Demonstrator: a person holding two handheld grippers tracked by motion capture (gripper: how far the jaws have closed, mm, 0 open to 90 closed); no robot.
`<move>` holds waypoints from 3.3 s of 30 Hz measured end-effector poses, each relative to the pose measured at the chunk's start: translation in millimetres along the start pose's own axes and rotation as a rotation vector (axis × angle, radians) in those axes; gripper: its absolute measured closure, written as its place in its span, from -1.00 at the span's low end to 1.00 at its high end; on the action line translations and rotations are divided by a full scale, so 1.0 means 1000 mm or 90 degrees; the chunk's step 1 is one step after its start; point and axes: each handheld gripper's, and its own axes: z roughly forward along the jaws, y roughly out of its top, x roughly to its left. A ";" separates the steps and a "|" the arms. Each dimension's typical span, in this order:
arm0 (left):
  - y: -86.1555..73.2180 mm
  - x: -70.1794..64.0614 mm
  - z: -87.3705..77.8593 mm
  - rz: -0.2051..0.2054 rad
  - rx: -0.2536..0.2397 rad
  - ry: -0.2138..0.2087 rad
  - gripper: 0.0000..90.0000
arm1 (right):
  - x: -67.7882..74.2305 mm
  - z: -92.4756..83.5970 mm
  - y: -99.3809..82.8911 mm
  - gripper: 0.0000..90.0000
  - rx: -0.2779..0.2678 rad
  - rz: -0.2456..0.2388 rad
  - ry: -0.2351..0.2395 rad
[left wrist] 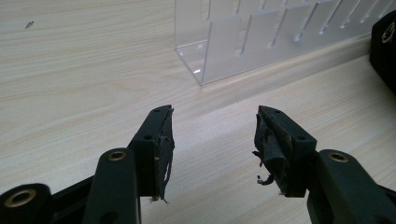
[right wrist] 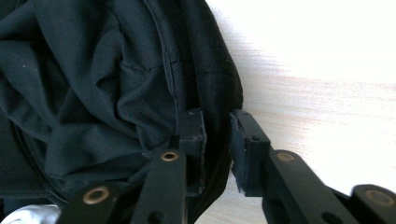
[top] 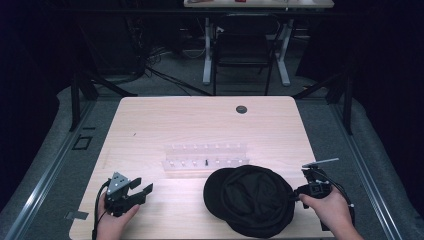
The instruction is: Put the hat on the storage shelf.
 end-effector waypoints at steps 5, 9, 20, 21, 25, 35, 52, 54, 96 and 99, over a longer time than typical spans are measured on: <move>0.000 0.001 -0.001 -0.002 0.005 0.000 0.04 | -0.004 0.002 0.003 0.80 0.027 -0.004 0.018; 0.000 0.000 0.000 -0.003 -0.003 0.001 0.04 | -0.006 0.003 0.003 0.81 0.044 -0.004 0.017; 0.000 0.000 0.000 -0.002 0.000 0.001 0.04 | -0.005 0.000 0.005 0.94 0.050 0.005 0.029; 0.000 0.000 0.000 -0.002 0.000 0.002 0.04 | -0.003 0.000 0.005 0.95 0.044 0.014 0.022; 0.000 0.000 0.000 -0.001 -0.002 0.002 0.04 | -0.005 -0.003 0.006 0.96 0.047 0.004 0.045; 0.000 -0.001 0.000 -0.001 -0.002 0.003 0.04 | -0.001 -0.018 0.009 0.97 0.033 0.005 0.087; 0.001 -0.002 0.002 0.000 -0.002 0.001 0.04 | 0.020 -0.051 0.021 0.97 -0.010 0.007 0.196; 0.001 -0.002 0.002 0.001 -0.002 0.001 0.04 | 0.023 -0.054 0.022 0.97 -0.005 -0.002 0.198; 0.001 -0.003 0.003 0.005 -0.002 0.000 0.04 | 0.079 -0.109 0.038 0.97 -0.071 -0.049 0.341; 0.001 -0.003 0.004 0.003 -0.002 -0.002 0.04 | 0.082 -0.116 0.040 0.97 -0.084 -0.052 0.347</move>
